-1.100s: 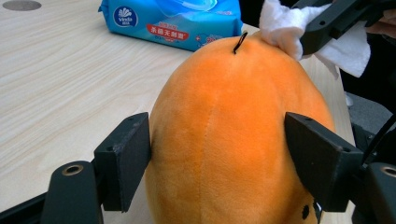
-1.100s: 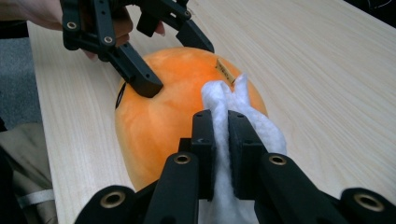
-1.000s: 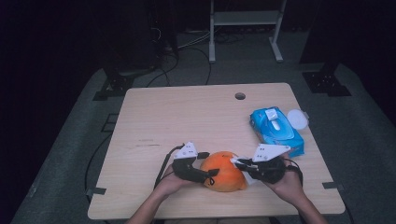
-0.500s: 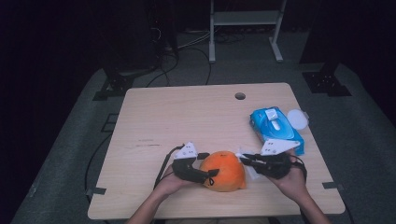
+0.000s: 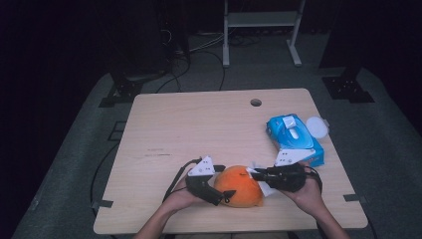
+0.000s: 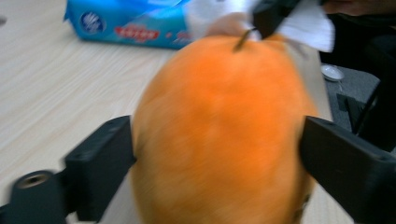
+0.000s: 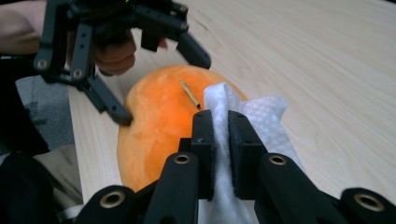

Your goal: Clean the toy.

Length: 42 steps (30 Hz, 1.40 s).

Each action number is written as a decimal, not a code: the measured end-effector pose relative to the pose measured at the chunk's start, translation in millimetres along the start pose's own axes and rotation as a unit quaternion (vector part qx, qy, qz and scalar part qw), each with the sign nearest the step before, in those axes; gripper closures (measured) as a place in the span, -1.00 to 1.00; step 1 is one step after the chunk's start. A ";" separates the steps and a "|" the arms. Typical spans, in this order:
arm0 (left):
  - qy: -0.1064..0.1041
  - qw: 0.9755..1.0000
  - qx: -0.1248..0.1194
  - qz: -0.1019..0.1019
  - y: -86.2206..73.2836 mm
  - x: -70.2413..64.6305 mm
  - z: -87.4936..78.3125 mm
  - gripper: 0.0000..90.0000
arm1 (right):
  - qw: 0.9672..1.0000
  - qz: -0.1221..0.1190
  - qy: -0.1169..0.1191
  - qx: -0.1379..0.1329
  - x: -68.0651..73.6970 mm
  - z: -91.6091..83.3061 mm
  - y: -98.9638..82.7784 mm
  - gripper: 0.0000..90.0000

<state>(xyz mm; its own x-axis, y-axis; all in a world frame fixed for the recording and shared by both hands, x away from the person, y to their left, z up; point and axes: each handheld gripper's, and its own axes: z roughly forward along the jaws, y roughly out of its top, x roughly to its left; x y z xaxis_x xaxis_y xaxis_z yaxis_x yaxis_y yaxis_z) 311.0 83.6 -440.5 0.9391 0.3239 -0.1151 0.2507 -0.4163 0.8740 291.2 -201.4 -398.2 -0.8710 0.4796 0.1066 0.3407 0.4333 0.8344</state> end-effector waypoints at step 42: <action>0.039 0.998 0.012 0.051 1.4 -9.7 3.8 -0.46 | 0.999 0.042 0.006 -0.024 -11.2 -1.6 0.9 0.80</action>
<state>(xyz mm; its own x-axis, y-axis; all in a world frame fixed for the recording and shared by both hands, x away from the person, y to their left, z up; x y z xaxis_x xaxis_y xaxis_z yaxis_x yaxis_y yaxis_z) 303.2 76.7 -440.0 0.9393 0.3428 0.0124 0.1600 -0.4700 0.8680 300.7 -207.6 -397.8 -0.8442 0.5031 0.1849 0.3962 0.3536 0.8473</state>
